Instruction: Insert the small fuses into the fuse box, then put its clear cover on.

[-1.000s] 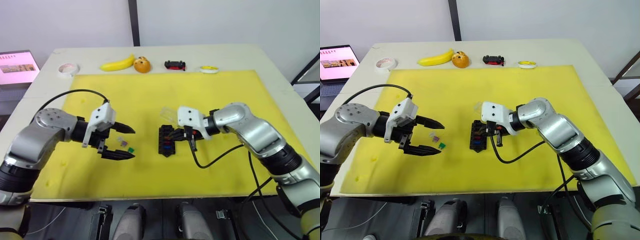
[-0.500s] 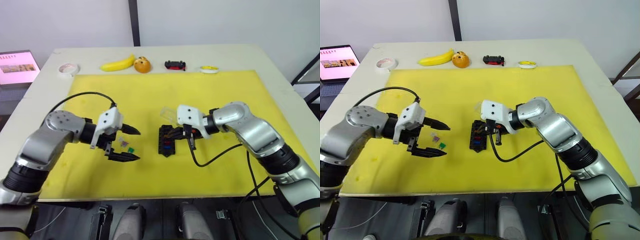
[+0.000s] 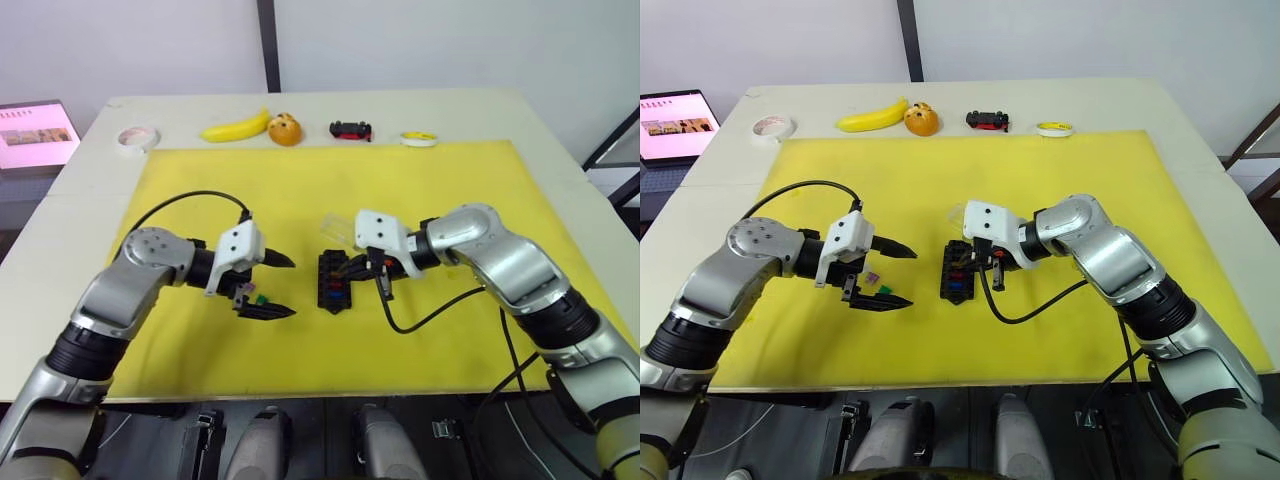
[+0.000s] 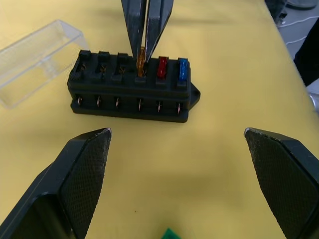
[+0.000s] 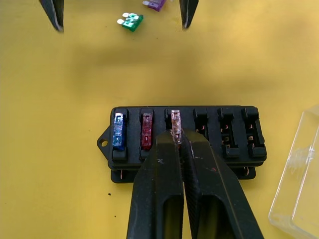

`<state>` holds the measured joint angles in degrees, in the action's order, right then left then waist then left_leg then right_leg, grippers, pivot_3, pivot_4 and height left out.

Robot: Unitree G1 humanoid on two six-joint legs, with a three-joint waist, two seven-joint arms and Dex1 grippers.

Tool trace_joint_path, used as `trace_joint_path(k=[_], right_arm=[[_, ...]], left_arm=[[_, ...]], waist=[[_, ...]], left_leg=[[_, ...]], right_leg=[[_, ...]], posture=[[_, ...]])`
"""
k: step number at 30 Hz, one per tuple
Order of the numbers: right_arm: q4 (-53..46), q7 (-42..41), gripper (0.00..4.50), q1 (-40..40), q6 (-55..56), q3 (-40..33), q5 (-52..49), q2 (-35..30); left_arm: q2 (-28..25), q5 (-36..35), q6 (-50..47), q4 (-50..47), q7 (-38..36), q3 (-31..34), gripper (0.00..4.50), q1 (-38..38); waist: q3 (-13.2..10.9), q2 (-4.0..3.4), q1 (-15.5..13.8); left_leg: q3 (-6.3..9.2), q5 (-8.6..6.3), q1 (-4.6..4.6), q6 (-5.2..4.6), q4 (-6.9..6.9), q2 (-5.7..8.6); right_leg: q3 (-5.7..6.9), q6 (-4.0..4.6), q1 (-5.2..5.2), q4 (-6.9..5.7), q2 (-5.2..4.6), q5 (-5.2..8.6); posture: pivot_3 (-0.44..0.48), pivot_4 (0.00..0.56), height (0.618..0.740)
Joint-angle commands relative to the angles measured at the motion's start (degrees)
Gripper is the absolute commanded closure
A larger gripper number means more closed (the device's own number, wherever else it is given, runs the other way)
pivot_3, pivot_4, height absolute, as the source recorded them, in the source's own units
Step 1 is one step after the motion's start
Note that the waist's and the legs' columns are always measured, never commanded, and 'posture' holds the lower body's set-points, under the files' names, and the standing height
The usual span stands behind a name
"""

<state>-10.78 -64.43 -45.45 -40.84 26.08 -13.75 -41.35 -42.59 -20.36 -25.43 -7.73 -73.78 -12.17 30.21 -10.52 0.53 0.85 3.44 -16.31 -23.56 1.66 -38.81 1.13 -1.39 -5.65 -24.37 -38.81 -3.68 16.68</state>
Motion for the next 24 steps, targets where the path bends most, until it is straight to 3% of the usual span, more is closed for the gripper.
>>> trace_joint_path(k=[1, 24], right_arm=[[-1.2, 0.3, 4.50, -0.5, 0.0, -2.3, -0.1, 0.7], [-2.1, -0.4, 4.50, -0.1, -2.7, -1.2, 1.1, 0.7]], left_arm=[[0.0, 0.2, 0.6, -1.2, 0.3, 0.6, 0.03, 1.0], [1.0, 1.0, 0.7, -1.4, 0.9, 0.3, 0.03, 1.2]], waist=[[0.0, 0.00, 0.0], [0.0, 0.00, 0.0]], left_leg=[[0.00, 0.00, 0.00, 0.00, 0.00, 0.00], [0.01, 0.00, 0.01, 0.00, -0.06, 0.00]], right_leg=[[0.00, 0.00, 0.00, 0.00, 0.00, 0.00], [0.00, 0.00, 0.00, -0.10, 0.00, 0.00]], posture=[[0.000, 0.150, 0.740], [0.000, 0.150, 0.740]])
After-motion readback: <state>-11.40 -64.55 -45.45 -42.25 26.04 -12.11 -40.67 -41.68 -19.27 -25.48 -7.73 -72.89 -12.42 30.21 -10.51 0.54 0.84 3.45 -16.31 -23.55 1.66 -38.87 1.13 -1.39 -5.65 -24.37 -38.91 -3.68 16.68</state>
